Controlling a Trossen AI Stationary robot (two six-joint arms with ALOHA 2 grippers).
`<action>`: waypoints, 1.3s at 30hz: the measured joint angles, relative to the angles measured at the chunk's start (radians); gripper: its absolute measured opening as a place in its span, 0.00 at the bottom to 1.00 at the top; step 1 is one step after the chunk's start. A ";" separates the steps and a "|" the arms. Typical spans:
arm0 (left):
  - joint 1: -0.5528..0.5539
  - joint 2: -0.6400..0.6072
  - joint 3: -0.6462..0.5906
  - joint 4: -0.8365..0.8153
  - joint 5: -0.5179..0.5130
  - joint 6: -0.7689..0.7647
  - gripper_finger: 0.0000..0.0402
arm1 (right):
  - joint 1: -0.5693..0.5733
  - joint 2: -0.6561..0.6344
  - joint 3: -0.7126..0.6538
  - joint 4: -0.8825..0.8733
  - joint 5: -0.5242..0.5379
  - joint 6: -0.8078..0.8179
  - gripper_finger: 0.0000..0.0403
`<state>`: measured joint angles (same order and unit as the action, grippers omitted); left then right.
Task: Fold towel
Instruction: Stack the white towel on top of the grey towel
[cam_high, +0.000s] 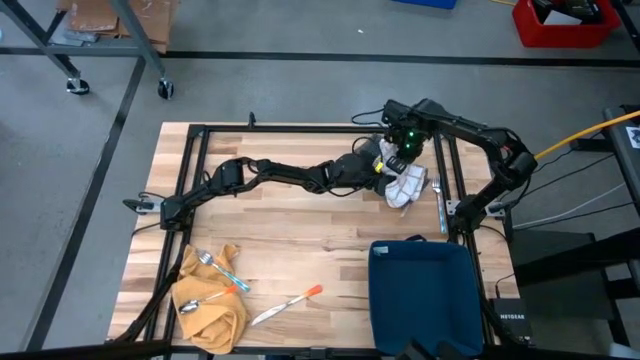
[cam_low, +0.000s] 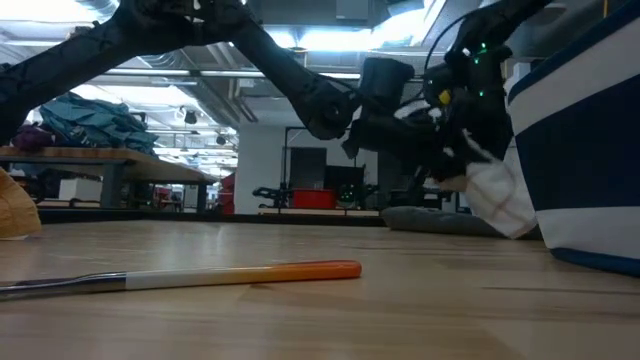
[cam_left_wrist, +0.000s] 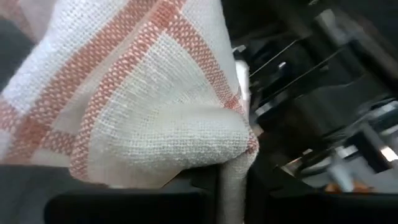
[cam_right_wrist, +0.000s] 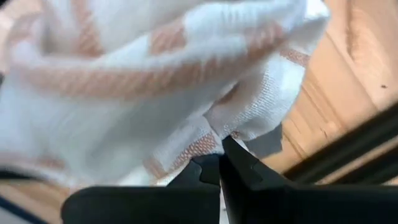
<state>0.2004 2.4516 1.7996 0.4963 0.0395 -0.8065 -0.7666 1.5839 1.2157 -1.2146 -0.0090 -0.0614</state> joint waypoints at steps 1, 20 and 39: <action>0.003 0.000 0.000 -0.030 0.000 0.000 0.07 | 0.000 0.000 -0.018 0.026 0.000 0.000 0.00; 0.057 -0.002 0.000 -0.353 -0.003 0.049 0.28 | 0.000 0.000 -0.173 0.239 0.131 -0.047 0.29; 0.111 -0.078 -0.002 -0.456 0.026 0.107 0.28 | 0.000 -0.001 0.075 0.067 0.199 -0.022 0.31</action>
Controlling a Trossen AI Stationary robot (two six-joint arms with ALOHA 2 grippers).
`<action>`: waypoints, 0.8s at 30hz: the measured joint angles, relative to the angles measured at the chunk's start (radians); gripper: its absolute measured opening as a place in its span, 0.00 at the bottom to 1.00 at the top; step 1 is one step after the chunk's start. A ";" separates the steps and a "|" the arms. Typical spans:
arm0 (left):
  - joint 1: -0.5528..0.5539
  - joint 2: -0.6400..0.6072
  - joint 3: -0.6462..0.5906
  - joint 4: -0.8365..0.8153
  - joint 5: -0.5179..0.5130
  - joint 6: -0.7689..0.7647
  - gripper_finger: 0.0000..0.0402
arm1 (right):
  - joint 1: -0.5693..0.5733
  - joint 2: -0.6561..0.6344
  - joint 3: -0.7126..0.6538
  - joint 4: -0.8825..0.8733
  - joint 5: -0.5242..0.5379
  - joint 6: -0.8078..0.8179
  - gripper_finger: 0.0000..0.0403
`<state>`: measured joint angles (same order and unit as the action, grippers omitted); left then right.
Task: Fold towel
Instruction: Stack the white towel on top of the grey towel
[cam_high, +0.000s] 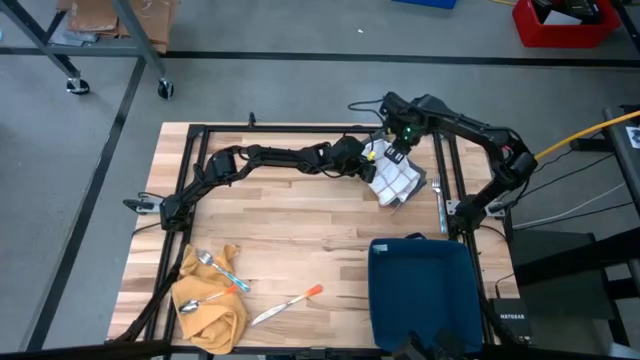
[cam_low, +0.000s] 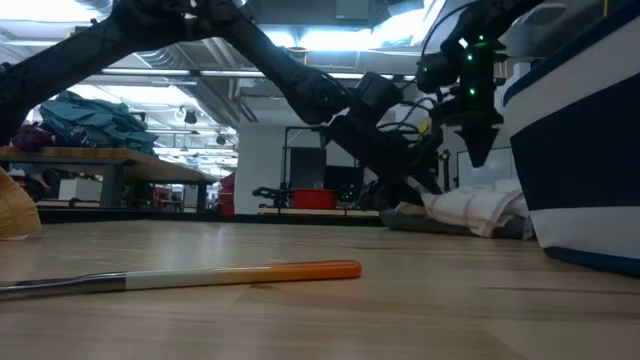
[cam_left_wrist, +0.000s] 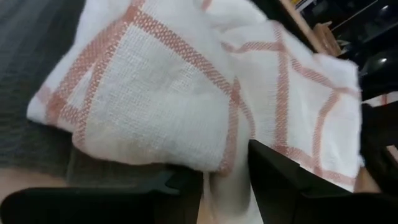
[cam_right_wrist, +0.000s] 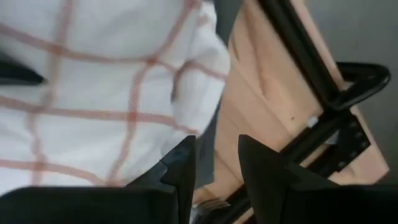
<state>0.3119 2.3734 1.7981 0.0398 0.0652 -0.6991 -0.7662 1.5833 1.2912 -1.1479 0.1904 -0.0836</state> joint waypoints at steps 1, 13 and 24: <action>0.000 0.000 0.000 -0.013 0.001 -0.001 0.28 | 0.000 0.000 0.014 -0.007 -0.023 0.002 0.31; 0.009 0.000 0.000 -0.061 0.001 0.032 0.28 | 0.028 0.000 -0.038 0.020 -0.299 0.057 0.31; 0.019 0.000 0.000 -0.136 -0.024 0.070 0.28 | 0.055 0.000 -0.198 0.117 -0.262 0.079 0.31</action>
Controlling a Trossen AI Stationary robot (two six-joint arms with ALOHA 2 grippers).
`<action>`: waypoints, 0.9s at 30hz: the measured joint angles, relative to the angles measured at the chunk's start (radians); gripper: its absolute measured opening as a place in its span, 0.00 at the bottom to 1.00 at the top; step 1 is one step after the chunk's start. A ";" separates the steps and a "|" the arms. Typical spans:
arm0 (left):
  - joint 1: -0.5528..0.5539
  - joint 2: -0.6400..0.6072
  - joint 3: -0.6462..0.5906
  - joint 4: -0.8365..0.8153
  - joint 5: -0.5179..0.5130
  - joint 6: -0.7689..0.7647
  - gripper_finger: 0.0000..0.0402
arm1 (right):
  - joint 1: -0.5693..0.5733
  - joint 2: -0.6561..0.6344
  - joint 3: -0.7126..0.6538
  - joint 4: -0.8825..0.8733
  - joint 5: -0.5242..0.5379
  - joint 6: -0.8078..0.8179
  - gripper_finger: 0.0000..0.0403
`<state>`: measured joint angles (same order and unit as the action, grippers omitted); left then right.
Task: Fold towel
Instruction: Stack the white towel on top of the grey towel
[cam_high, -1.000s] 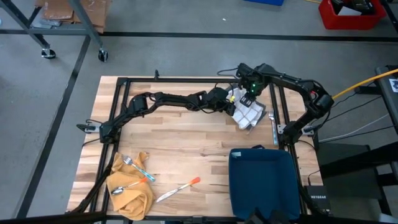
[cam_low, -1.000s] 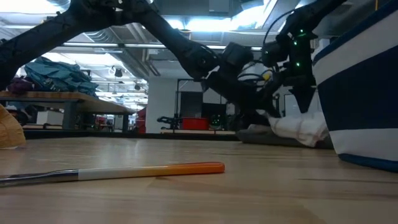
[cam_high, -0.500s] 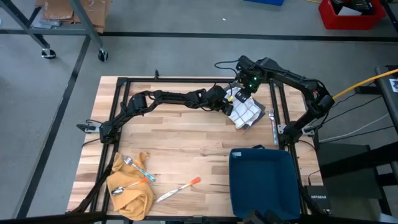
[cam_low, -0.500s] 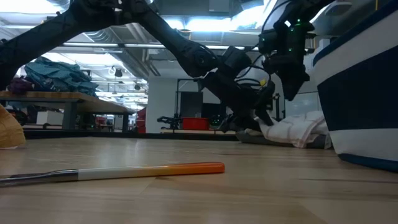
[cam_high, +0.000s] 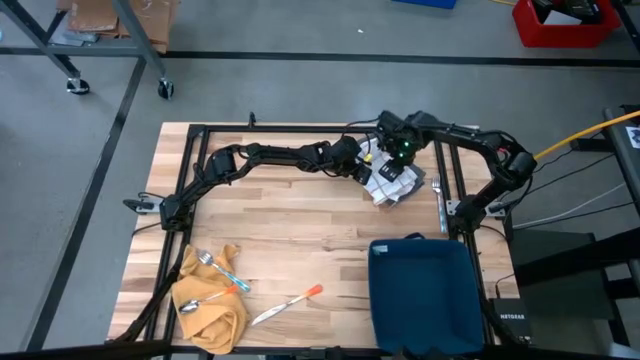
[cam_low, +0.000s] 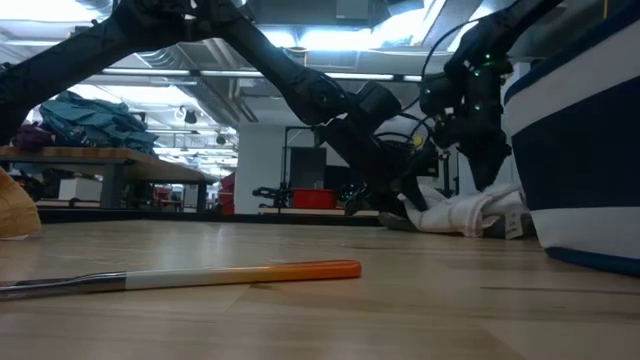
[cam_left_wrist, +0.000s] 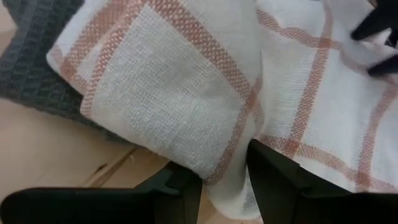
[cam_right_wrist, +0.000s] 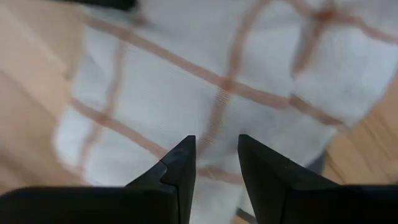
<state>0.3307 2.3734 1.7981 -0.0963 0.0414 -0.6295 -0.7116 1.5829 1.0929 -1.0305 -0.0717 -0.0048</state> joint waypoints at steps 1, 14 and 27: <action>-0.001 0.000 0.000 0.001 0.000 0.008 0.28 | 0.000 0.000 -0.005 -0.004 0.021 -0.001 0.31; -0.001 -0.007 0.000 -0.006 0.000 0.060 0.28 | -0.002 0.000 -0.010 -0.044 0.088 -0.034 0.31; 0.013 -0.082 0.000 -0.069 -0.021 0.291 0.28 | -0.002 0.000 0.009 -0.068 0.085 -0.034 0.31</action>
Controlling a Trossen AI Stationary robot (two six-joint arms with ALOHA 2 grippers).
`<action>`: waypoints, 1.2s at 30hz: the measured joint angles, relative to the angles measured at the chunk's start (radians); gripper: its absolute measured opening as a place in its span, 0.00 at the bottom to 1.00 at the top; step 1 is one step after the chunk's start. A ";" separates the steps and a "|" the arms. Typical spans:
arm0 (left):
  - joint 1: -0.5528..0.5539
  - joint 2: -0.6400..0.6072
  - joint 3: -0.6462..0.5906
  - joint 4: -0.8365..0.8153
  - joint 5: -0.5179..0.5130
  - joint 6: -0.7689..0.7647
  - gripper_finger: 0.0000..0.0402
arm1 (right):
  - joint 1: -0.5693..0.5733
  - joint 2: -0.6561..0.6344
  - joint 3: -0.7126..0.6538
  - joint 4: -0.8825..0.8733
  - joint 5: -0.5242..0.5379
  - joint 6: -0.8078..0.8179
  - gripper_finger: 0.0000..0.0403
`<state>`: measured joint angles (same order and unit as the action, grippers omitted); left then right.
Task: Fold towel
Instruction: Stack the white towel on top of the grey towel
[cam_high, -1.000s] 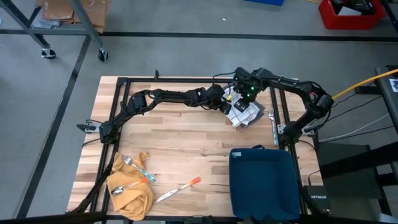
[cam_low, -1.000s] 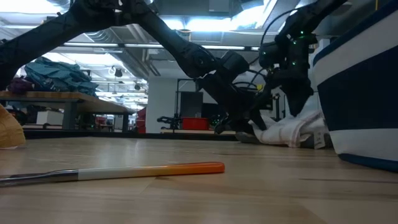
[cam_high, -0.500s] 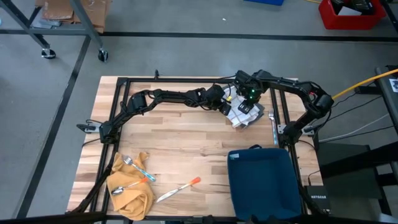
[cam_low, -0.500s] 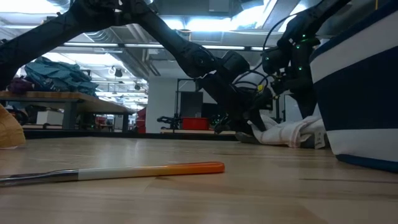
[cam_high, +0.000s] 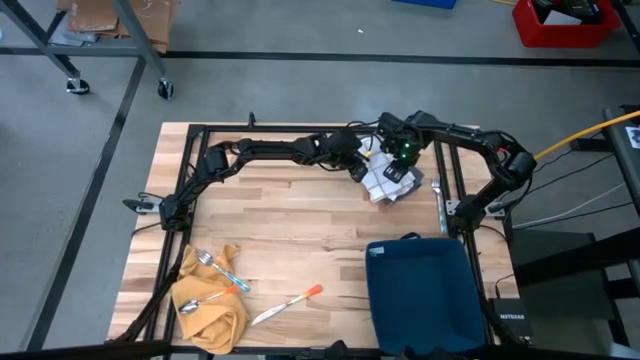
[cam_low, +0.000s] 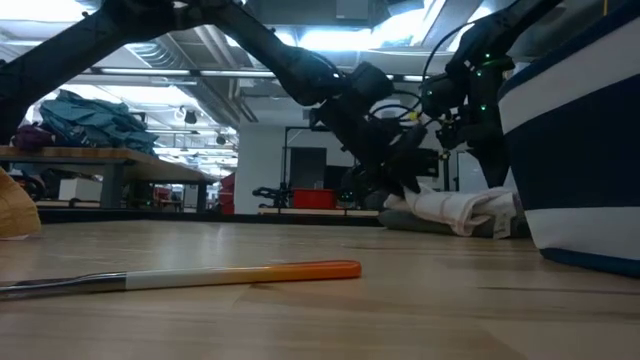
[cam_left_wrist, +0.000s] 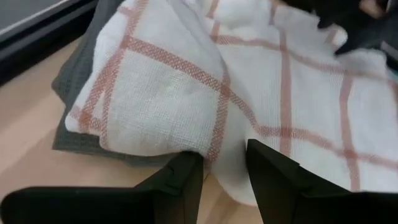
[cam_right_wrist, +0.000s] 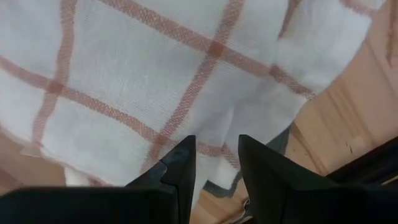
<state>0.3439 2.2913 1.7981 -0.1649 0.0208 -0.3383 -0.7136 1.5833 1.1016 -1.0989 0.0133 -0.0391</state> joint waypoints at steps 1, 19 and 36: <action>0.000 0.000 0.000 -0.010 -0.001 0.020 0.28 | 0.000 0.000 0.008 -0.005 -0.002 0.000 0.31; 0.015 -0.056 0.001 -0.163 -0.427 0.111 0.28 | 0.000 -0.003 0.171 -0.036 -0.005 -0.022 0.31; -0.087 -0.073 0.001 -0.137 -0.261 0.217 0.28 | 0.000 -0.003 0.175 0.309 -0.005 -0.115 0.31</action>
<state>0.2574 2.2181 1.7988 -0.3023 -0.2405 -0.1213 -0.7136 1.5799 1.2762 -0.7901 0.0078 -0.1544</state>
